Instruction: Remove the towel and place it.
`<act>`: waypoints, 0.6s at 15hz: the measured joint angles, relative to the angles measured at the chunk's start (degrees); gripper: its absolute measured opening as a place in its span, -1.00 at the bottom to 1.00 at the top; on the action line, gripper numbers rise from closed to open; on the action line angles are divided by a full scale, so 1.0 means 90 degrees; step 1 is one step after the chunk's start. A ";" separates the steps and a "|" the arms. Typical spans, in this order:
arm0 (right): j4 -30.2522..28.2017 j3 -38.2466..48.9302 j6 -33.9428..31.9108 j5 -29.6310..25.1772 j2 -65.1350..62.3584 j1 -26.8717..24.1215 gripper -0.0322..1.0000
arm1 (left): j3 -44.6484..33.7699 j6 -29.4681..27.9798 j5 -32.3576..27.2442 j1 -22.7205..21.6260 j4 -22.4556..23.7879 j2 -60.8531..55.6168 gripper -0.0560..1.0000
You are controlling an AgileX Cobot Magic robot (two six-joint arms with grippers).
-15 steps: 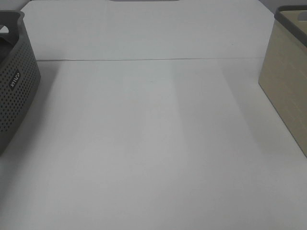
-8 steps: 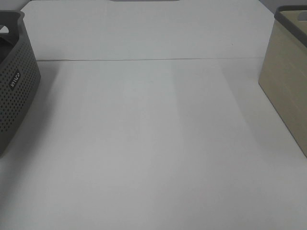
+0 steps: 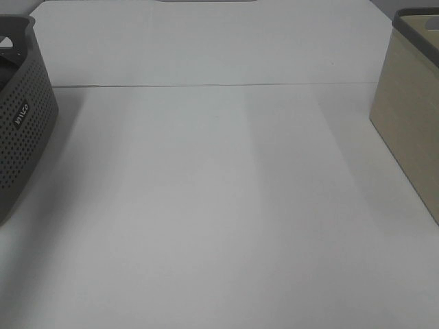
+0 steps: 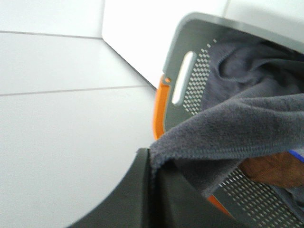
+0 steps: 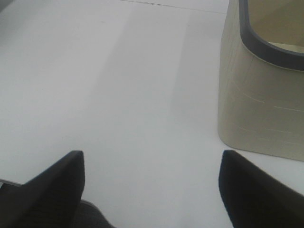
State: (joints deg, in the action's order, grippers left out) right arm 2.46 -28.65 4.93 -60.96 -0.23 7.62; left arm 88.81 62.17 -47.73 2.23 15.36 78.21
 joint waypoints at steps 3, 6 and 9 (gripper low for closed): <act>0.0000 0.0000 0.0000 0.0000 0.0000 0.0000 0.54 | 0.0000 -0.0006 0.0707 0.0726 0.0000 -0.0452 -0.89; 0.0115 0.0000 0.0000 0.0000 0.0000 0.0000 0.54 | 0.0070 -0.0134 0.0910 0.1305 0.0000 -0.0560 -0.89; 0.0178 0.0000 0.0000 0.0025 0.0051 0.0000 0.54 | 0.0299 -0.0522 0.0961 0.1986 0.0000 -0.0567 -0.89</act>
State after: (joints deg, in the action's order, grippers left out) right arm 4.07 -28.65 4.93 -60.73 0.23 7.62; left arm 91.50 57.47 -39.08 20.11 15.36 73.11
